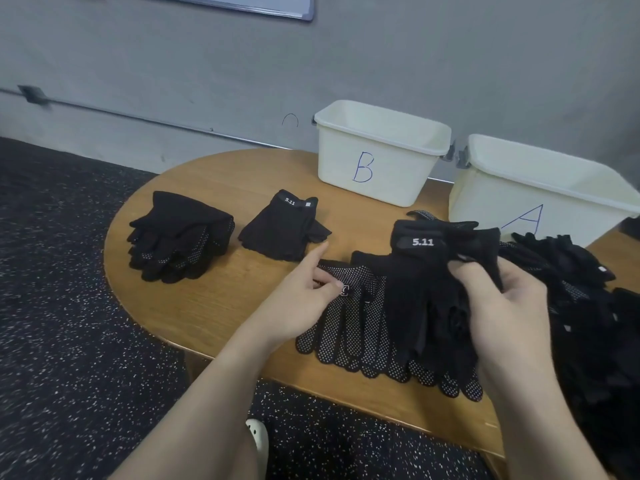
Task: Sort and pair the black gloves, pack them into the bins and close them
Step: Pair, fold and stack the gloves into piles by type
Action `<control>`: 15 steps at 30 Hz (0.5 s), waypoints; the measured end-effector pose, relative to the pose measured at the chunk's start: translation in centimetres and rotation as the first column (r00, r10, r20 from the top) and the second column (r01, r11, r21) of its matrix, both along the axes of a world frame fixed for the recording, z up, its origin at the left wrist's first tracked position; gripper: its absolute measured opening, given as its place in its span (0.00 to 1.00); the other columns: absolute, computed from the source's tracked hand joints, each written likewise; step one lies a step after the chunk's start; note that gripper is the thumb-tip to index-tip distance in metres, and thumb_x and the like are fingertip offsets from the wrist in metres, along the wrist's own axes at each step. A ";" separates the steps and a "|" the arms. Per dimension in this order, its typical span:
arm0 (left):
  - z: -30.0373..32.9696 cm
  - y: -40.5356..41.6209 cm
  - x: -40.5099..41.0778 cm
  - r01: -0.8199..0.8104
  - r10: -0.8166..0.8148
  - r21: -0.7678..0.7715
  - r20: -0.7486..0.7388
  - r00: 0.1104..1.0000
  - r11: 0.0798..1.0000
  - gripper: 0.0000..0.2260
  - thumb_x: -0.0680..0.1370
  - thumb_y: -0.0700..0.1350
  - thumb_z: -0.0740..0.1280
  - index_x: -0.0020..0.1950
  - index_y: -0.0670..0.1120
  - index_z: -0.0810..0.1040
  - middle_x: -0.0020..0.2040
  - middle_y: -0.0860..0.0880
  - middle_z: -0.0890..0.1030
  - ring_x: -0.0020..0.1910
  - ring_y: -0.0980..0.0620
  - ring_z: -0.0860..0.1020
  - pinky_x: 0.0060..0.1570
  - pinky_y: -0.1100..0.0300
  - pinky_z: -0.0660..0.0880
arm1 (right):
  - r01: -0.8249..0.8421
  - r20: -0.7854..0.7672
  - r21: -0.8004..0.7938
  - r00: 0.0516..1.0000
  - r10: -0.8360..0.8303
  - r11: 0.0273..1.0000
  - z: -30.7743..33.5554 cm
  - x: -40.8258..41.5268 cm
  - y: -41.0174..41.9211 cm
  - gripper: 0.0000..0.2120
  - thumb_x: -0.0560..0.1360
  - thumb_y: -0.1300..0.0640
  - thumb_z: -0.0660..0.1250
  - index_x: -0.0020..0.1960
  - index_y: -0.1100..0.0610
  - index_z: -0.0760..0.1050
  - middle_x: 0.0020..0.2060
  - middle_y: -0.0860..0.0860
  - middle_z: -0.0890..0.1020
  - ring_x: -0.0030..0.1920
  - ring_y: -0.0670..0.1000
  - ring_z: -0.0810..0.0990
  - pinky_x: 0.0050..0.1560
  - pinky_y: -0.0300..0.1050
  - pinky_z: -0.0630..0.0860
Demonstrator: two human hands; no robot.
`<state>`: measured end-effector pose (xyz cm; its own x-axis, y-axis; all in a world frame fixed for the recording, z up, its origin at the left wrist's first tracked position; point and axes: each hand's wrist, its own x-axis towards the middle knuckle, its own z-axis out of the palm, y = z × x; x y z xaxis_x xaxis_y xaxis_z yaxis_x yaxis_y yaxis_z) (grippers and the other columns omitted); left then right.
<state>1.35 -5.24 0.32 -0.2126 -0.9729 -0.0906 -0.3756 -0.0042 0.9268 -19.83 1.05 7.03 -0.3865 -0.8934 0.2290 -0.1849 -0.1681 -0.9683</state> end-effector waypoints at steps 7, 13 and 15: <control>-0.2 1.0 -0.8 0.090 -0.070 -0.119 0.159 0.985 0.989 0.30 0.84 0.50 0.65 0.83 0.64 0.55 0.77 0.62 0.67 0.54 0.54 0.77 0.61 0.60 0.73 | -0.152 0.151 -0.049 0.976 0.158 0.987 0.3 -0.5 0.2 0.11 0.75 0.54 0.69 0.50 0.60 0.84 0.52 0.69 0.82 0.50 0.65 0.84 0.52 0.59 0.77; -0.1 1.9 -0.6 -0.006 0.019 -0.218 0.057 0.998 0.976 0.20 0.86 0.50 0.60 0.79 0.59 0.68 0.68 0.63 0.78 0.63 0.61 0.77 0.64 0.65 0.73 | -0.207 0.235 -0.002 0.951 0.201 0.978 0.0 0.5 -0.3 0.08 0.78 0.58 0.68 0.51 0.60 0.84 0.52 0.62 0.86 0.57 0.66 0.84 0.61 0.67 0.78; 0.4 2.0 -0.3 -0.064 0.045 -0.240 -0.085 0.995 0.969 0.17 0.86 0.56 0.57 0.73 0.60 0.74 0.58 0.65 0.82 0.54 0.65 0.79 0.53 0.70 0.74 | -0.241 0.284 0.031 0.933 0.223 0.970 -0.1 1.1 -0.4 0.08 0.81 0.61 0.66 0.51 0.60 0.85 0.52 0.60 0.87 0.56 0.63 0.85 0.59 0.62 0.80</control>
<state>1.00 -3.20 0.72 -0.1559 -0.9740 0.1643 -0.3068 0.2059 0.9292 -18.71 0.62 6.95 -0.2065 -0.9750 0.0818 0.1277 -0.1097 -0.9857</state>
